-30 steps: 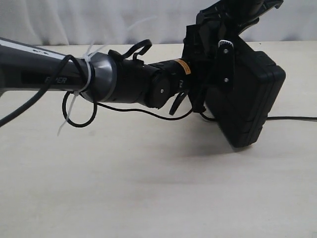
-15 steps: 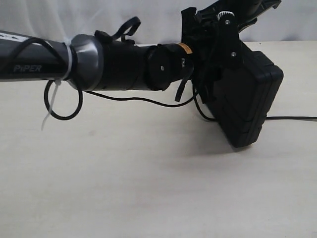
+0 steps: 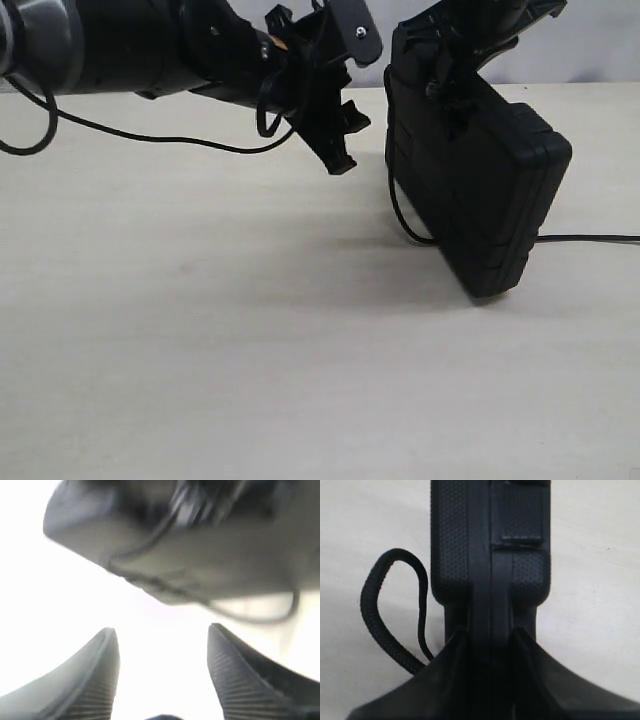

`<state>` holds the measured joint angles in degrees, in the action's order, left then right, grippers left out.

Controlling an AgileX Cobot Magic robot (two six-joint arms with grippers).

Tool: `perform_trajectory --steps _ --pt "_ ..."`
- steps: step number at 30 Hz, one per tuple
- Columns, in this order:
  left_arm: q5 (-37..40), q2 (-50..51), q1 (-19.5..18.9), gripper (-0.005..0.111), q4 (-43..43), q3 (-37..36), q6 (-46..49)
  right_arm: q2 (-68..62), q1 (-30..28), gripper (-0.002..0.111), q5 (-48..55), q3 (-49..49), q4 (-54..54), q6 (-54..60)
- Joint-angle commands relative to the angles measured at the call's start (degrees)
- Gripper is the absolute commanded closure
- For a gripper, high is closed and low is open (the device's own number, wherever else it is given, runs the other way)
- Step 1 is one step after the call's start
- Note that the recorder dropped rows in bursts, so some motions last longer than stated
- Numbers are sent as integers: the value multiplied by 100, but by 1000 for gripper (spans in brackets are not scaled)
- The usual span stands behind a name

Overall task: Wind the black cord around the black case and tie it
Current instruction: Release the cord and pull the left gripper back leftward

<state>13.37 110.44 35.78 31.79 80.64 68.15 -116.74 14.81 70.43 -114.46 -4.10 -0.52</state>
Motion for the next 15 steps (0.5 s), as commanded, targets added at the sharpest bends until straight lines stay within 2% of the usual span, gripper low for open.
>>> perform_trajectory --steps 1,4,15 --pt "361 -49 -146 56 171 14 -112 43 0 79 -46 2 67 6" --pt "367 10 -146 56 187 14 -96 43 0 75 -46 -10 67 6" --pt "369 392 -134 56 202 14 -96 124 0 75 -46 -10 67 6"
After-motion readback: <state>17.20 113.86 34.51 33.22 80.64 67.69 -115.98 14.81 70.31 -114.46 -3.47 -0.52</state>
